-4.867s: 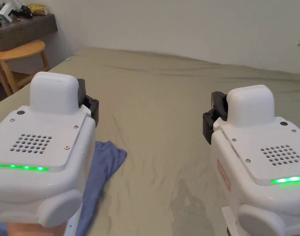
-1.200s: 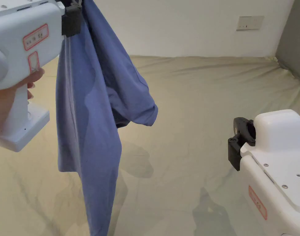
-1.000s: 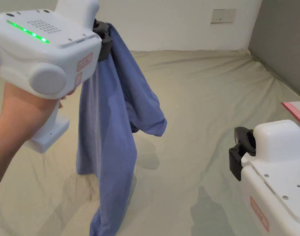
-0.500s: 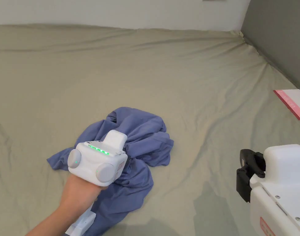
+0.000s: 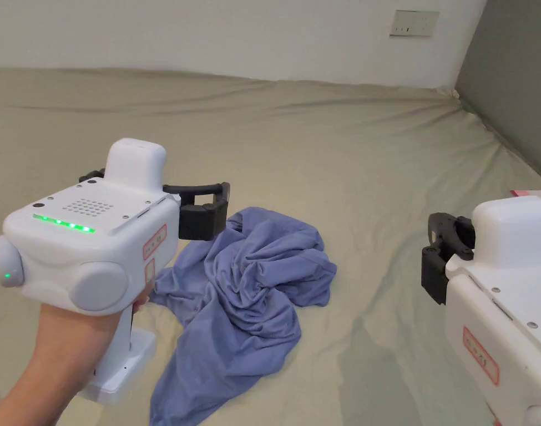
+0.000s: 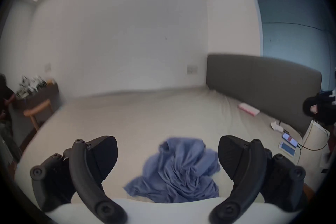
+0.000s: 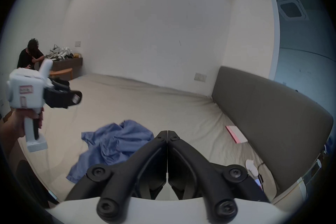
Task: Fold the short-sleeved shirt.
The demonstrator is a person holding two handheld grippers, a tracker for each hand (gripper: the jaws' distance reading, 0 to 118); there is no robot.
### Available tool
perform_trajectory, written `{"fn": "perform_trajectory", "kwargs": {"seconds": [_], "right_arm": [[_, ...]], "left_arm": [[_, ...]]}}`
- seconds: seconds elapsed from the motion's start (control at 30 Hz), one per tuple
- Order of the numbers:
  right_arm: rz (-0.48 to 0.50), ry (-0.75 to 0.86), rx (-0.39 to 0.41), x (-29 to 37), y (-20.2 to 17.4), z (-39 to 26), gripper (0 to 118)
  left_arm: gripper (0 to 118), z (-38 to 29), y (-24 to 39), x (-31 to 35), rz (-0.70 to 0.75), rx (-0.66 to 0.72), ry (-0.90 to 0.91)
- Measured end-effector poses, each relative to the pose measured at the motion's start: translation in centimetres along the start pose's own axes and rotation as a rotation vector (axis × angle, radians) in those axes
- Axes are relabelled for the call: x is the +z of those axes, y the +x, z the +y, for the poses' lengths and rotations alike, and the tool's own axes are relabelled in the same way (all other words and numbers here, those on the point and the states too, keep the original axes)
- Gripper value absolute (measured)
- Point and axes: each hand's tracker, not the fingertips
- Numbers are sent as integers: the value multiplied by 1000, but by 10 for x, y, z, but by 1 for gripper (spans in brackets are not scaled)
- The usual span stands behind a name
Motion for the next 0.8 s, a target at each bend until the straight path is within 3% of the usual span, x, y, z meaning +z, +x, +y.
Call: {"fn": "perform_trajectory", "kwargs": {"seconds": [0.1, 0.13, 0.2, 0.23, 0.27, 0.3, 0.53, 0.8], "right_arm": [[23, 79, 27, 12, -15, 21, 2], [29, 99, 42, 16, -21, 27, 2], [32, 130, 60, 23, -33, 36, 2], [37, 145, 62, 28, -39, 39, 2], [48, 156, 59, 32, -45, 41, 2], [60, 165, 56, 35, -50, 42, 2], [79, 195, 93, 55, -81, 37, 2], [82, 195, 93, 60, -85, 36, 2]], "left_arm": [[107, 26, 3, 58, 78, -23, 104], [98, 31, 6, 75, 120, -24, 136], [64, 37, 11, 103, 172, -24, 184], [28, 38, 16, 117, 217, -37, 204], [5, 37, 20, 126, 250, -49, 215], [0, 36, 23, 133, 275, -55, 217], [0, 10, 43, 160, 297, -41, 185], [0, 9, 47, 162, 283, -51, 188]]}}
